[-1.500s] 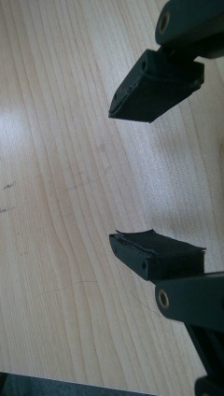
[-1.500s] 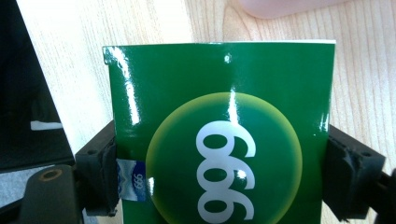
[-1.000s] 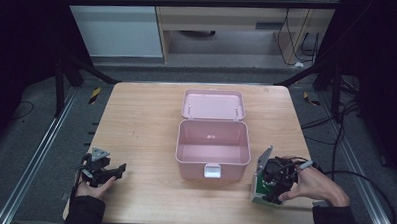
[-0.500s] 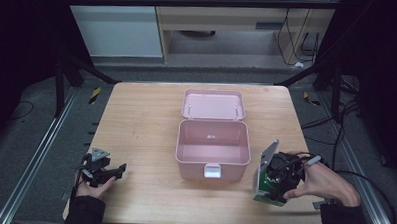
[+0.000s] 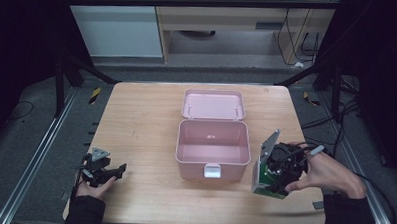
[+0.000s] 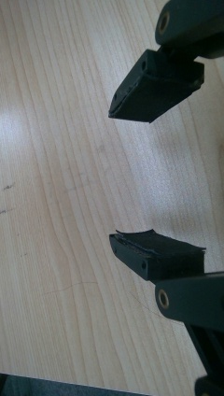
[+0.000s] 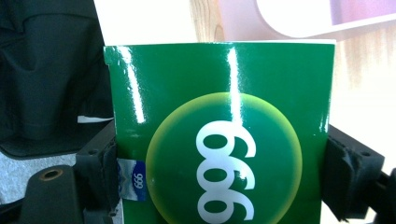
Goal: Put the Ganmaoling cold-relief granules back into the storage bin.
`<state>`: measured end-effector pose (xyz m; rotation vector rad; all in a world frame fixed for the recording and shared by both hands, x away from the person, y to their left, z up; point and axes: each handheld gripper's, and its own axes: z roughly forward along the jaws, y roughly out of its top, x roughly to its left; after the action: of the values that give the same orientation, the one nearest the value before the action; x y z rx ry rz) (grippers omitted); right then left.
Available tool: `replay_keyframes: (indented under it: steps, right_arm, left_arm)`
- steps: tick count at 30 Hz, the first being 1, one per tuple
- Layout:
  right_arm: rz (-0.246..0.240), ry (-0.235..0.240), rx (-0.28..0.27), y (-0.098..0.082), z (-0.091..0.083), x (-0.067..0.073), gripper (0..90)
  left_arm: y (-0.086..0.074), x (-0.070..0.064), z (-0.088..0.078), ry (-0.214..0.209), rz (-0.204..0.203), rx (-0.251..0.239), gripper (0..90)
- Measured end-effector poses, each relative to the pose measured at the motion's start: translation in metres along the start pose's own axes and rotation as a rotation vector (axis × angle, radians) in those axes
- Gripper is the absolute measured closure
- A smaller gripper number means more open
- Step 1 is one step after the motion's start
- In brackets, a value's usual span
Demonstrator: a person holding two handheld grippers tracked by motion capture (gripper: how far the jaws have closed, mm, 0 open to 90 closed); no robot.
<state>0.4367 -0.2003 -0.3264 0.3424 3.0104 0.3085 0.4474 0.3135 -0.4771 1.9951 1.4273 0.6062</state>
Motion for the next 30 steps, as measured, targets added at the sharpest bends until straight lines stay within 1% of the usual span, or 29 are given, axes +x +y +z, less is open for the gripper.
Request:
replay_keyframes:
  steps: [4, 6, 7, 10, 11, 14, 15, 16, 19, 22, 23, 30]
  right_arm:
    - [0.000, -0.010, -0.006, 0.006, -0.014, -0.003, 17.1]
    - [-0.004, -0.014, -0.009, 0.006, -0.017, -0.003, 17.1]
    - [-0.001, -0.019, -0.016, 0.009, -0.022, -0.005, 17.1]
    - [-0.008, -0.025, -0.018, 0.011, -0.026, -0.007, 17.1]
    - [-0.002, -0.026, -0.021, 0.013, -0.028, -0.008, 17.1]
    - [-0.004, -0.033, -0.024, 0.016, -0.033, -0.011, 17.1]
    - [-0.012, -0.037, -0.035, 0.018, -0.035, -0.013, 17.1]
    - [-0.009, -0.038, -0.034, 0.020, -0.038, -0.016, 17.1]
    - [-0.013, -0.044, -0.034, 0.024, -0.041, -0.020, 17.0]
    - [-0.007, -0.049, -0.040, 0.025, -0.043, -0.023, 17.1]
    - [-0.013, -0.055, -0.044, 0.026, -0.044, -0.025, 17.1]
    - [-0.022, -0.054, -0.055, 0.033, -0.044, -0.033, 17.0]
  left_arm:
    - [0.000, 0.000, 0.000, 0.000, -0.002, 0.000, 33.1]
    - [0.000, 0.001, 0.000, -0.001, -0.003, -0.001, 33.1]
    - [0.000, 0.001, 0.000, -0.002, -0.003, -0.001, 33.1]
    - [0.000, 0.001, 0.000, -0.002, -0.002, -0.001, 33.1]
    - [0.000, 0.001, 0.000, -0.002, -0.002, 0.000, 33.1]
    - [0.000, 0.001, 0.000, -0.001, -0.003, -0.001, 33.1]
    - [0.000, 0.001, 0.000, -0.002, -0.004, -0.001, 33.1]
    - [0.000, 0.001, 0.000, -0.002, -0.004, 0.000, 33.1]
    - [0.000, 0.001, 0.001, -0.003, -0.004, 0.001, 33.1]
    - [0.000, 0.001, 0.001, -0.004, -0.004, 0.001, 33.1]
    - [-0.001, 0.001, 0.001, -0.004, -0.004, 0.001, 33.1]
    - [-0.001, 0.001, 0.001, -0.005, -0.004, 0.002, 33.1]
